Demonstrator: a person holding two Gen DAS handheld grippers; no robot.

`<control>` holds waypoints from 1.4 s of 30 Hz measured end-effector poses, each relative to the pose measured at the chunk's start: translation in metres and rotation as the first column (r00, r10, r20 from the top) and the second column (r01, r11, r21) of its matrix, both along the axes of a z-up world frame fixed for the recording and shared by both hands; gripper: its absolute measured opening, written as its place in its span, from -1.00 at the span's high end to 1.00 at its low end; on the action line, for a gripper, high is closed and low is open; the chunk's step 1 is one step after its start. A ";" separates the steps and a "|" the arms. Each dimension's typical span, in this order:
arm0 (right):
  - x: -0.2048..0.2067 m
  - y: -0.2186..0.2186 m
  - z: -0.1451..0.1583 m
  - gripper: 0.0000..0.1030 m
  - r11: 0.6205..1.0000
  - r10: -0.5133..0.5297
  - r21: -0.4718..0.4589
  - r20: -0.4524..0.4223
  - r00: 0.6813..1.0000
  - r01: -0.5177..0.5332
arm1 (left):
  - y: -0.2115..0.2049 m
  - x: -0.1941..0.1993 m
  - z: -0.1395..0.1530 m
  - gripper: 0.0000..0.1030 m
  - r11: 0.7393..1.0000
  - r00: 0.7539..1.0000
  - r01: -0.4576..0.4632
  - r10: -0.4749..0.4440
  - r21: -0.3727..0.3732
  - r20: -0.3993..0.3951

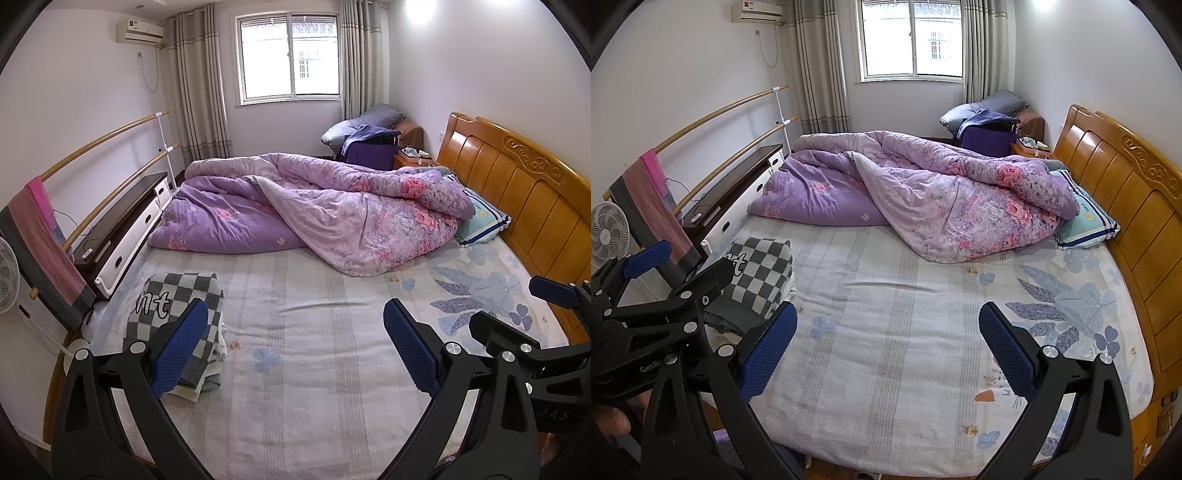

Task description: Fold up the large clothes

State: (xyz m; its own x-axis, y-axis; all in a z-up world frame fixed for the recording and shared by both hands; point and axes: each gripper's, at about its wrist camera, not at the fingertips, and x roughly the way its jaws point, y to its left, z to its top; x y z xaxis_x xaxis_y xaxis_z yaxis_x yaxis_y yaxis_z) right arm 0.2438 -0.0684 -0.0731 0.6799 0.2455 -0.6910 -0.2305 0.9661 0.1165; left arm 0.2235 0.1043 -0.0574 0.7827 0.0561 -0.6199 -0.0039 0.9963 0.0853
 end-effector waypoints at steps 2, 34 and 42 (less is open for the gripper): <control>0.003 0.000 0.000 -0.85 1.000 0.003 0.000 -0.003 1.000 -0.003 | -0.001 0.000 -0.001 -0.86 1.000 1.000 -0.001 0.001 0.003 0.000; 0.011 0.001 -0.004 -0.85 1.000 0.006 0.004 -0.016 1.000 -0.006 | 0.004 0.004 -0.006 -0.86 1.000 1.000 -0.006 0.006 0.003 -0.010; 0.012 0.001 -0.004 -0.85 1.000 0.008 0.004 -0.016 1.000 -0.008 | 0.005 0.005 -0.006 -0.86 1.000 1.000 -0.007 0.007 0.004 -0.011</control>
State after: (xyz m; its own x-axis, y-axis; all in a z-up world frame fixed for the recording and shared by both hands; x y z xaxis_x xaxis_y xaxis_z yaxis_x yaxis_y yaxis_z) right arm 0.2553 -0.0672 -0.0775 0.6665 0.2535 -0.7011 -0.2360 0.9638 0.1241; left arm 0.2282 0.1091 -0.0631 0.7755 0.0639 -0.6281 -0.0099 0.9960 0.0891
